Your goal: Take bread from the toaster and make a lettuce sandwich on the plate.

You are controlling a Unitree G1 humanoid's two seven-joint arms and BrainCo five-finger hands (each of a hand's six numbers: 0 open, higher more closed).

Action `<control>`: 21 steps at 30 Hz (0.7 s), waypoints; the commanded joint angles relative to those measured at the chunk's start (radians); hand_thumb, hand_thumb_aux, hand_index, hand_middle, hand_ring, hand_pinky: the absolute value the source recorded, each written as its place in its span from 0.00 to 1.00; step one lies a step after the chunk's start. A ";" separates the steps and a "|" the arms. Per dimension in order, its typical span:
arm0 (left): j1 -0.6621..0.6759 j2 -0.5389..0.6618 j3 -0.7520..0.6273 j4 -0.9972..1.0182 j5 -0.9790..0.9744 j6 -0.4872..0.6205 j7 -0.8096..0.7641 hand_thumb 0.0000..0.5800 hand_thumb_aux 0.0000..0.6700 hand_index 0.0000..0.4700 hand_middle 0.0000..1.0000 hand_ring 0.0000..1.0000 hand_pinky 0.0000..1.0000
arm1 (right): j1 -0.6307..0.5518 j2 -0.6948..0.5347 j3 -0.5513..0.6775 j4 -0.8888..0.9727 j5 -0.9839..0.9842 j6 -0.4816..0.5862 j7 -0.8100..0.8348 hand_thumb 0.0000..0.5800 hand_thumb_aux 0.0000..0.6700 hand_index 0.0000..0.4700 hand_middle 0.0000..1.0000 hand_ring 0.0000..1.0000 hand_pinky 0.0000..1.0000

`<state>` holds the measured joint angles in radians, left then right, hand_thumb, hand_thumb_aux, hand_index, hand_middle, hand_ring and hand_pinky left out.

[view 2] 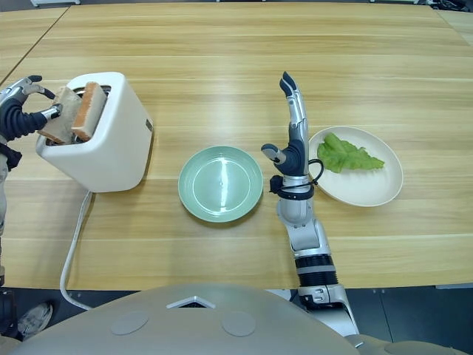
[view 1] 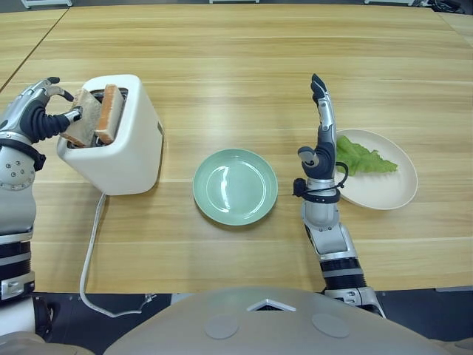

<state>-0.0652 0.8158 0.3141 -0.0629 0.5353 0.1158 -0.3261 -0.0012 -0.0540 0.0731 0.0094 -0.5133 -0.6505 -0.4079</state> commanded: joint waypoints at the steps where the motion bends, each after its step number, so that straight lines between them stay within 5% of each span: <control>1: 0.044 -0.002 -0.039 -0.050 -0.075 0.011 -0.094 1.00 1.00 1.00 0.00 0.00 0.00 | 0.004 -0.003 0.000 0.006 -0.005 0.008 -0.004 0.00 0.00 0.00 0.00 0.00 0.00; 5: 0.039 0.004 -0.066 -0.070 -0.105 0.019 -0.118 1.00 1.00 1.00 0.00 0.00 0.00 | 0.005 -0.004 0.000 0.009 -0.010 0.010 -0.009 0.00 0.00 0.00 0.00 0.00 0.00; 9: 0.041 0.009 -0.088 -0.066 -0.112 0.026 -0.130 0.89 0.67 0.67 0.00 0.00 0.00 | 0.006 -0.003 0.003 0.011 -0.014 0.010 -0.011 0.00 0.00 0.00 0.00 0.00 0.00; 12: 0.041 0.013 -0.109 -0.061 -0.105 0.029 -0.133 0.80 0.55 0.55 0.00 0.00 0.00 | 0.010 -0.003 0.002 0.010 -0.015 0.011 -0.013 0.00 0.00 0.00 0.00 0.00 0.00; 13: 0.040 0.016 -0.113 -0.062 -0.102 0.032 -0.132 0.38 0.22 0.22 0.00 0.00 0.00 | 0.011 -0.004 0.001 0.009 -0.015 0.011 -0.014 0.00 0.00 0.00 0.00 0.00 0.00; 15: 0.036 0.023 -0.118 -0.059 -0.099 0.036 -0.128 0.00 0.00 0.00 0.00 0.00 0.00 | 0.014 -0.005 0.000 0.007 -0.015 0.012 -0.015 0.00 0.00 0.00 0.00 0.00 0.00; 18: 0.032 0.031 -0.120 -0.052 -0.099 0.038 -0.123 0.00 0.00 0.00 0.00 0.00 0.00 | 0.016 -0.005 -0.001 0.007 -0.016 0.012 -0.017 0.00 0.00 0.00 0.00 0.00 0.00; 19: 0.030 0.033 -0.122 -0.049 -0.099 0.037 -0.123 0.39 0.22 0.22 0.00 0.00 0.00 | 0.015 -0.005 -0.001 0.007 -0.016 0.012 -0.018 0.00 0.00 0.00 0.00 0.00 0.00; 20: 0.028 0.035 -0.122 -0.046 -0.102 0.032 -0.121 0.91 0.71 0.71 0.00 0.00 0.00 | 0.016 -0.005 -0.001 0.007 -0.016 0.013 -0.019 0.00 0.00 0.00 0.00 0.00 0.00; 21: 0.024 0.033 -0.120 -0.044 -0.107 0.029 -0.117 1.00 1.00 1.00 0.00 0.00 0.00 | 0.015 -0.005 -0.001 0.008 -0.016 0.012 -0.019 0.00 0.00 0.00 0.00 0.00 0.00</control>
<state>-0.0417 0.8476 0.2171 -0.1197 0.4389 0.1539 -0.4300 0.0091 -0.0575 0.0721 0.0154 -0.5255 -0.6488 -0.4235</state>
